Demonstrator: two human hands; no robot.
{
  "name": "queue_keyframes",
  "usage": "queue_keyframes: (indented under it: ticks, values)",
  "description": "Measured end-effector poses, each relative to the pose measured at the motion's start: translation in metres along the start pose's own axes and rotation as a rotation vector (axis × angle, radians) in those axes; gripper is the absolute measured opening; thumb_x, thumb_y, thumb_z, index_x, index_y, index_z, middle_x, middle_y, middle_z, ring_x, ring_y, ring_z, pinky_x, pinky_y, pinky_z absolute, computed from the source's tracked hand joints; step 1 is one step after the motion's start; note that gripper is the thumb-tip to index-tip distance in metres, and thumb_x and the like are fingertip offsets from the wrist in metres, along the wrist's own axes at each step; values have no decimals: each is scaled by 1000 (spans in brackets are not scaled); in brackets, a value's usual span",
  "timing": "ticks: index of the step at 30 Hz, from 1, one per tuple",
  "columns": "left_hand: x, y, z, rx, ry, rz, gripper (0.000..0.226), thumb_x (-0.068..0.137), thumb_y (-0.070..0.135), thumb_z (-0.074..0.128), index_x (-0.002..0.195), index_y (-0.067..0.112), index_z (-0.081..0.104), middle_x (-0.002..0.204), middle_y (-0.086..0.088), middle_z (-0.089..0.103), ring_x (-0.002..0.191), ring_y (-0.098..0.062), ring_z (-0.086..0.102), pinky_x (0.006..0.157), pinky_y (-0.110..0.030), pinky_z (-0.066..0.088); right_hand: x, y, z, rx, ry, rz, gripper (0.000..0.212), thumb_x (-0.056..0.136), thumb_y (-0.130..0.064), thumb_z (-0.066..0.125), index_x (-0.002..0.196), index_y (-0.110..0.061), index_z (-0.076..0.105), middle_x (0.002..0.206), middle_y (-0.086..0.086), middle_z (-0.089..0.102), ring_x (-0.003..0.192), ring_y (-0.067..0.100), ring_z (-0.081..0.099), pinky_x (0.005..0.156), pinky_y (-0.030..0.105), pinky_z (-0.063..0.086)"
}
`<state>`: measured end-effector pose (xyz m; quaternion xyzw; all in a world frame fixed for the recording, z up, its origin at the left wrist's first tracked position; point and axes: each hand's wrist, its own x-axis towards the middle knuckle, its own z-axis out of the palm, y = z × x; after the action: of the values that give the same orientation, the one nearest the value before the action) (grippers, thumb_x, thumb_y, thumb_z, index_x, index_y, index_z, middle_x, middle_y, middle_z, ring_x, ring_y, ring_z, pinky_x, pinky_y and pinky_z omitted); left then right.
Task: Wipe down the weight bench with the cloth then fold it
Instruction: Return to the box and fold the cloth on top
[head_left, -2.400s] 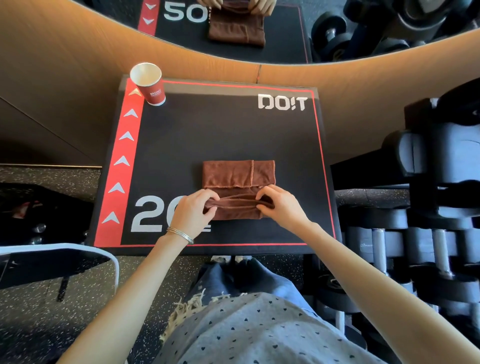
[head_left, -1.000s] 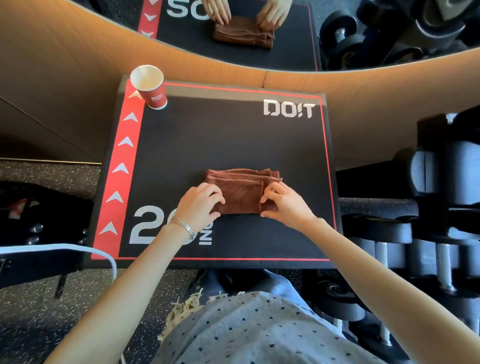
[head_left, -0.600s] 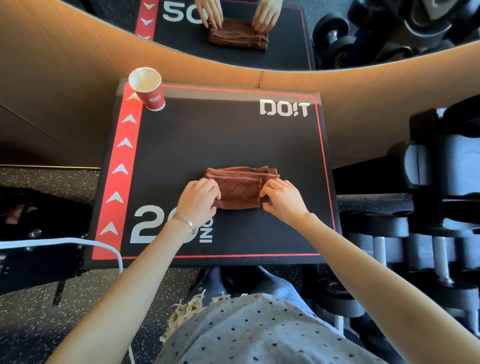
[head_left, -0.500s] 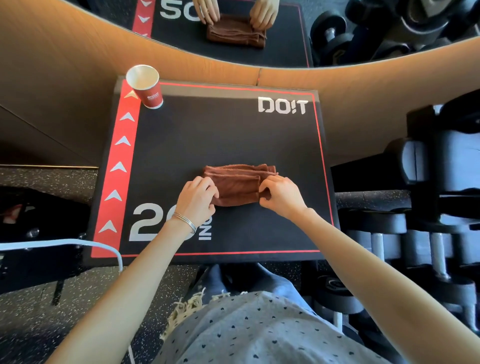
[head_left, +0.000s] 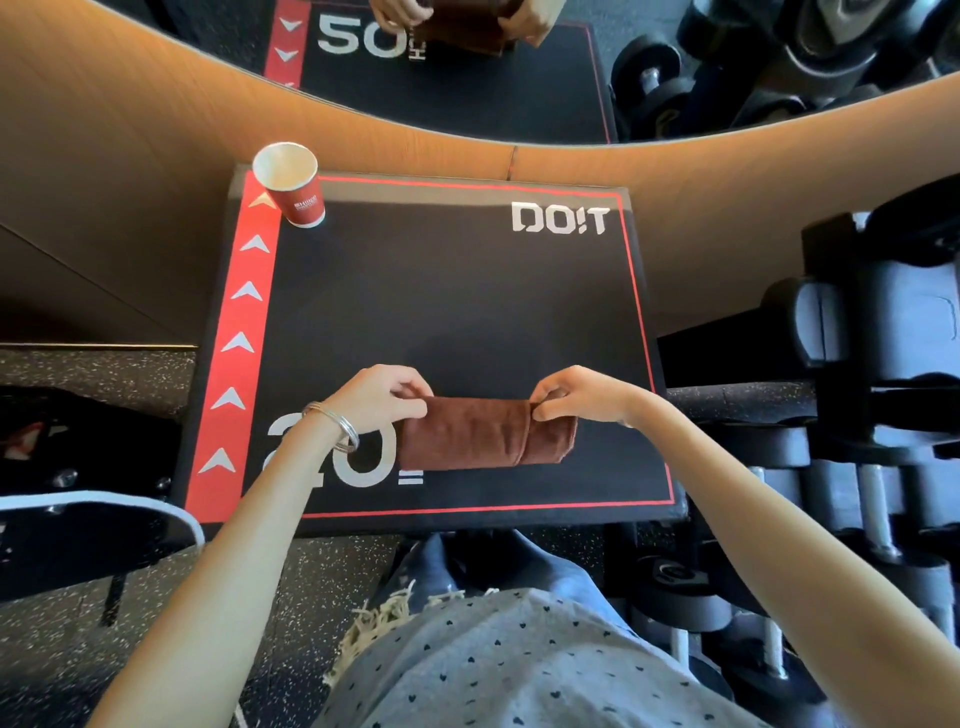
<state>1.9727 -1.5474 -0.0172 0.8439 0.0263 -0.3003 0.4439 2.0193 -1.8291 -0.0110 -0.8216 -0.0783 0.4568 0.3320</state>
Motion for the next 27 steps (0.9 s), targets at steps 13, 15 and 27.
queue_keyframes:
  ticks: [13, 15, 27]
  values:
    - [18, -10, 26, 425, 443, 200, 22, 82, 9, 62, 102, 13, 70, 115, -3, 64, 110, -26, 54, 93, -37, 43, 15, 5, 36, -306, 620, -136, 28, 87, -3, 57, 113, -7, 66, 116, 7, 57, 96, 23, 59, 85, 27, 44]
    - [7, -17, 35, 543, 336, 332, 26, 83, 13, 65, 108, 15, 71, 126, -1, 61, 124, -24, 48, 100, -37, 39, 6, 8, 51, -284, 598, -251, 28, 86, -3, 62, 112, -7, 68, 119, 7, 59, 100, 24, 59, 90, 27, 43]
    - [-15, -31, 62, 831, 192, 564, 65, 47, 13, 93, 108, 9, 71, 121, -12, 64, 114, -29, 60, 88, -45, 53, -21, 31, 99, -541, 524, -402, 54, 69, -8, 82, 119, -1, 63, 135, 17, 53, 127, 36, 47, 94, 46, 50]
